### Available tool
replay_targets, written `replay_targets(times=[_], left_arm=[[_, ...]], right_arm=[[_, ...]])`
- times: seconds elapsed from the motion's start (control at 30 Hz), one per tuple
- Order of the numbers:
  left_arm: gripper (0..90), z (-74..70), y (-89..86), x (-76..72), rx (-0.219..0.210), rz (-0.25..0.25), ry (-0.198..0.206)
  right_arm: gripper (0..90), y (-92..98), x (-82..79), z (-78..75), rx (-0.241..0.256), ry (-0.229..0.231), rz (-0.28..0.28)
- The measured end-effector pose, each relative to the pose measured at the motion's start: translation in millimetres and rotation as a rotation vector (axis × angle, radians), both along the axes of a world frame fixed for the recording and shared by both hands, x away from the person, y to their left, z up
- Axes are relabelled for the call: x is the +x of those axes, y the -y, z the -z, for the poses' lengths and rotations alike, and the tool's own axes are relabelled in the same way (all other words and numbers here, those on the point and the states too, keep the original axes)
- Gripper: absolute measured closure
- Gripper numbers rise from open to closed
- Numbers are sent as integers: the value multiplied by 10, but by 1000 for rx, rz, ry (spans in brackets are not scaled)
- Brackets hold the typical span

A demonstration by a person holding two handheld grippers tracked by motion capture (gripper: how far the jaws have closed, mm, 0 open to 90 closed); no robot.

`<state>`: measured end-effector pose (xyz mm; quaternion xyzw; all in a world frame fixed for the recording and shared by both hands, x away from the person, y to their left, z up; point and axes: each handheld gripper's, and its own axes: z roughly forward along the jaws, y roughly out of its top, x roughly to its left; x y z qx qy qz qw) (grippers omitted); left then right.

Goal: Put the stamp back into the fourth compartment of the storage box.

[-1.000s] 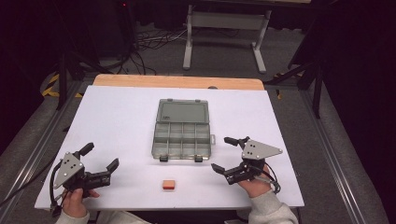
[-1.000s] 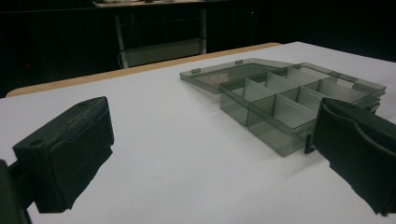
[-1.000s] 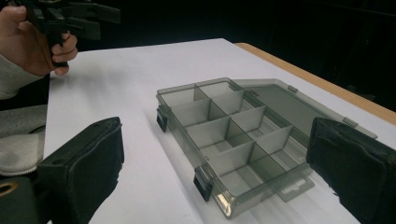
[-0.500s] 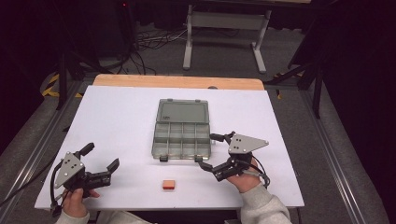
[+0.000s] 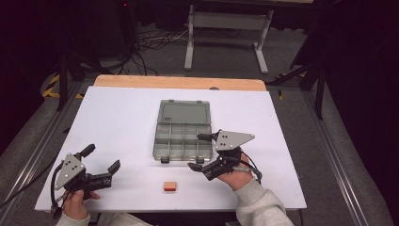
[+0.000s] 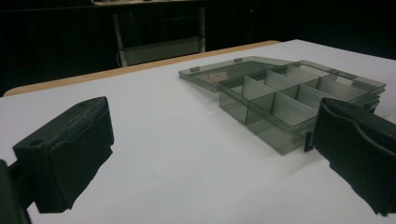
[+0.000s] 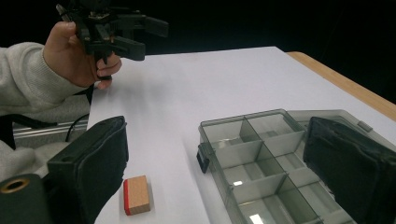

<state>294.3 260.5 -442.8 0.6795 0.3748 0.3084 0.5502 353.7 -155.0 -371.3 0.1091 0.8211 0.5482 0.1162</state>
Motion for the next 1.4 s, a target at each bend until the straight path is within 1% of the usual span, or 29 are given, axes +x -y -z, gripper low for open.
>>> replay_targets(times=[0.07,0.13,0.27,0.37,0.47,0.6,0.7,0.8,0.97,1.1,1.4], left_arm=[[1,-1,-3,-1,0,-1,-1],[1,-2,-5,-2,1,0,-3],[1,-2,-8,-2,1,1,-4],[1,-1,-8,-2,2,2,-4],[1,-1,-7,-2,3,3,-4],[1,0,-5,-1,5,2,-3],[1,0,-5,-1,4,3,-3],[1,0,-6,-2,5,3,-4],[1,2,-7,0,4,3,-3],[1,2,-6,0,4,2,-4],[1,1,-12,-1,4,3,-5]], right_arm=[[83,-42,15,6,-9,-4,-5],[83,-84,34,4,-7,-22,-22],[84,-157,47,-21,-7,-13,-41],[84,-206,59,-23,-8,-17,-53],[90,-265,74,-25,-20,-37,-69],[91,-352,79,-31,-46,-21,-81],[90,-416,90,-29,-64,1,-83],[89,-453,104,-22,-77,4,-90],[89,-531,119,-2,-102,-7,-110],[90,-591,131,6,-116,-26,-126],[91,-686,165,0,-125,-39,-140]])
